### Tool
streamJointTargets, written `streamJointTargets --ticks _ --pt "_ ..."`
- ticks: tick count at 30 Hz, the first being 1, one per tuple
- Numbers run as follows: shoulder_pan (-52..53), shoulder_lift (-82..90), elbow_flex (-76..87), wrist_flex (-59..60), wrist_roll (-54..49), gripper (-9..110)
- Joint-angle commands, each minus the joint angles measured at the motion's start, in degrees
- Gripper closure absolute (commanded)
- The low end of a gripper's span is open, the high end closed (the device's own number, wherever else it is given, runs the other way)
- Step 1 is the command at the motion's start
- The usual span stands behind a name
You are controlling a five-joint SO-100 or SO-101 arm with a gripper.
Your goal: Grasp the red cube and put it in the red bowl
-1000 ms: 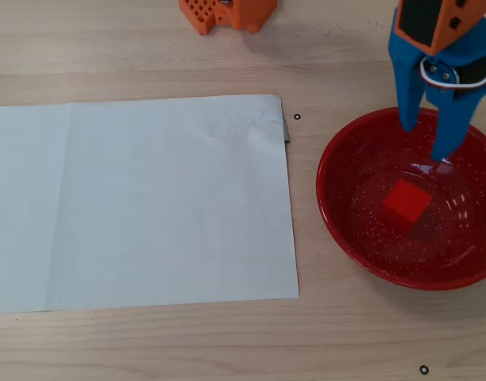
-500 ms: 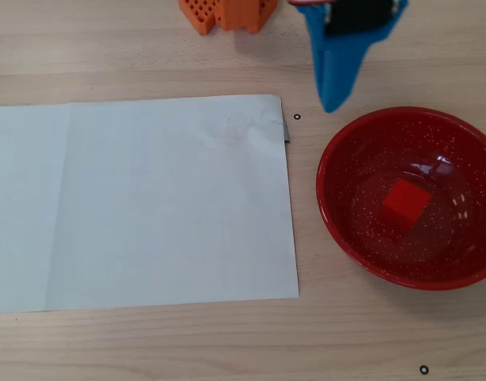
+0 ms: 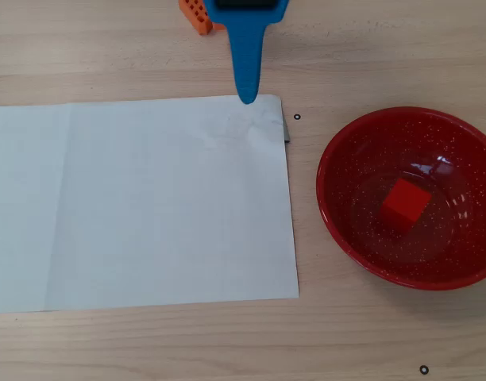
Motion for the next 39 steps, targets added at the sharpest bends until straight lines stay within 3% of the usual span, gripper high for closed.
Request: streamJointTargets --ticks 1,20,29,39 --pt "-2.20 9.93 4.22 -7.29 1.58 101" --pt "-2.37 44.21 63.98 -49.48 5.71 101" --pt "-3.87 57.30 83.50 -56.34 5.54 101" --pt "-3.08 70.49 96.06 -52.91 4.57 101"
